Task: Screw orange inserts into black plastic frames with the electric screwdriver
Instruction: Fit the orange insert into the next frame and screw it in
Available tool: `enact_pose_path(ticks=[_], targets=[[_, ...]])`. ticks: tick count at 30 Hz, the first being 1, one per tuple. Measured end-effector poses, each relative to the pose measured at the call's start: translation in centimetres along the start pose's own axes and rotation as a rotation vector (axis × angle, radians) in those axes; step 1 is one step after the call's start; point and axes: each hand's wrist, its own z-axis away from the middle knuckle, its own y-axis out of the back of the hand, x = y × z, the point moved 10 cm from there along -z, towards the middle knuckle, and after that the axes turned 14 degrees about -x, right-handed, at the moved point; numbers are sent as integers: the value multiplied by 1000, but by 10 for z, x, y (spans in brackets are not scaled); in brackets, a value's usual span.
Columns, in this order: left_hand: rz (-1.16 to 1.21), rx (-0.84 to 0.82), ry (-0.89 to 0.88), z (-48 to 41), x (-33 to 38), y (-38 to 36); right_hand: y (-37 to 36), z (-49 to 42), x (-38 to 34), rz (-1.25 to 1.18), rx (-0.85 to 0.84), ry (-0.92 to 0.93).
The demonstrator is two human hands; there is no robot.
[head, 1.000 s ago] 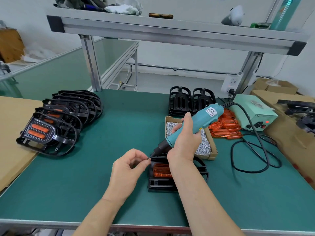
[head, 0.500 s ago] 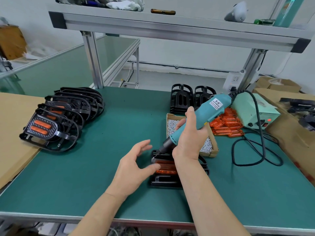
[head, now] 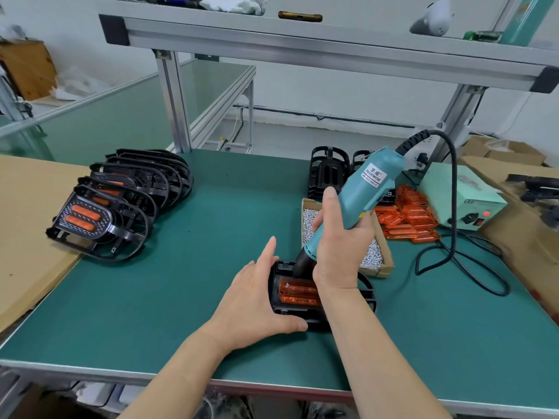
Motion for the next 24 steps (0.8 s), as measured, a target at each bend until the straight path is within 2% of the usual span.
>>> enact_pose_path(ticks=[14,24], targets=[[-2,26,18,-3,-4,1,-6,-1,13,-4,-41,-46],[-14,37,7,-4,-5,1,-25,0,7,79,-171,-7]])
